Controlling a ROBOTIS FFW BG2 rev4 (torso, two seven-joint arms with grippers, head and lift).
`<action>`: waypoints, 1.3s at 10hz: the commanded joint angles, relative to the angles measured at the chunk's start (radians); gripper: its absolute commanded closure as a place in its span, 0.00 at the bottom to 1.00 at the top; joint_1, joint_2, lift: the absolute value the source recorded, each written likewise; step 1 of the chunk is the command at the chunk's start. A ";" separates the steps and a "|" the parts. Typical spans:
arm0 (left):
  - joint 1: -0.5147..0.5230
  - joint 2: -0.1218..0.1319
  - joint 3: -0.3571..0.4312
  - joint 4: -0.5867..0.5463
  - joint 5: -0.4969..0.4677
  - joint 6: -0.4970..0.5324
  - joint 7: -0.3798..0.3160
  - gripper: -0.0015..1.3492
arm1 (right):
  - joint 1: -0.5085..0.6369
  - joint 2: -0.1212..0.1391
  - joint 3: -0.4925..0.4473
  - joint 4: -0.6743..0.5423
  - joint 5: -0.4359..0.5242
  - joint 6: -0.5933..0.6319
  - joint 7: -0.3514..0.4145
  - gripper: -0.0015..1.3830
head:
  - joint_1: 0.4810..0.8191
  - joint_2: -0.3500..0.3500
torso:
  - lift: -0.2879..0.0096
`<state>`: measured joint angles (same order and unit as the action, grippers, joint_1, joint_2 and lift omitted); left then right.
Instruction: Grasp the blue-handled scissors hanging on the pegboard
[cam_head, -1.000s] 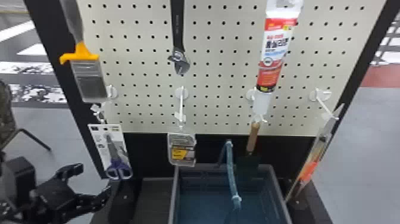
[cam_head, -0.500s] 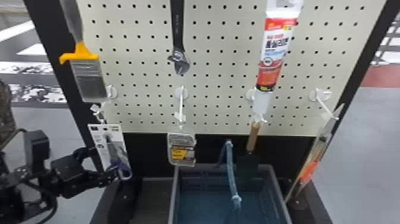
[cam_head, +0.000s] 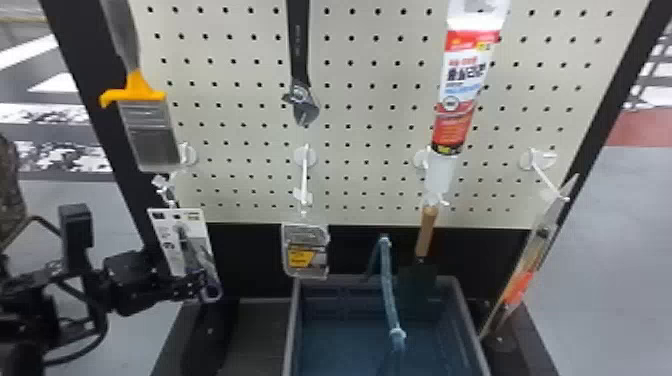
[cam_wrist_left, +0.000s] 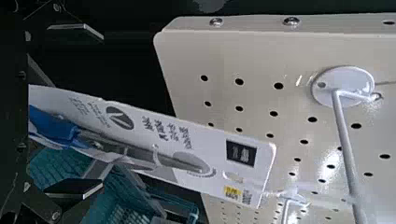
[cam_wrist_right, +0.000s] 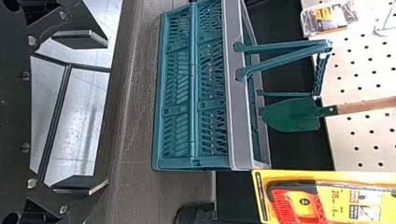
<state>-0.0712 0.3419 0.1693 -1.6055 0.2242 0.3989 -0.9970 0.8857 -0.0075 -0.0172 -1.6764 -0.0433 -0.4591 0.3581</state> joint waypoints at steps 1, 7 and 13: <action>-0.038 0.016 -0.017 0.024 0.046 0.003 -0.015 0.15 | -0.005 0.008 -0.075 0.001 0.051 0.002 0.051 0.18 | 0.20 0.50 | 0.63; -0.074 0.049 -0.039 0.038 0.141 0.031 -0.042 0.39 | -0.024 0.008 -0.185 0.006 0.118 0.003 0.156 0.19 | 0.20 0.50 | 0.63; -0.059 0.040 -0.039 0.024 0.136 0.025 -0.032 0.82 | -0.020 0.008 -0.185 0.006 0.118 0.002 0.156 0.19 | 0.20 0.50 | 0.63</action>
<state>-0.1331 0.3822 0.1301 -1.5819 0.3600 0.4264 -1.0297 0.8656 0.0000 -0.2025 -1.6703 0.0752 -0.4566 0.5139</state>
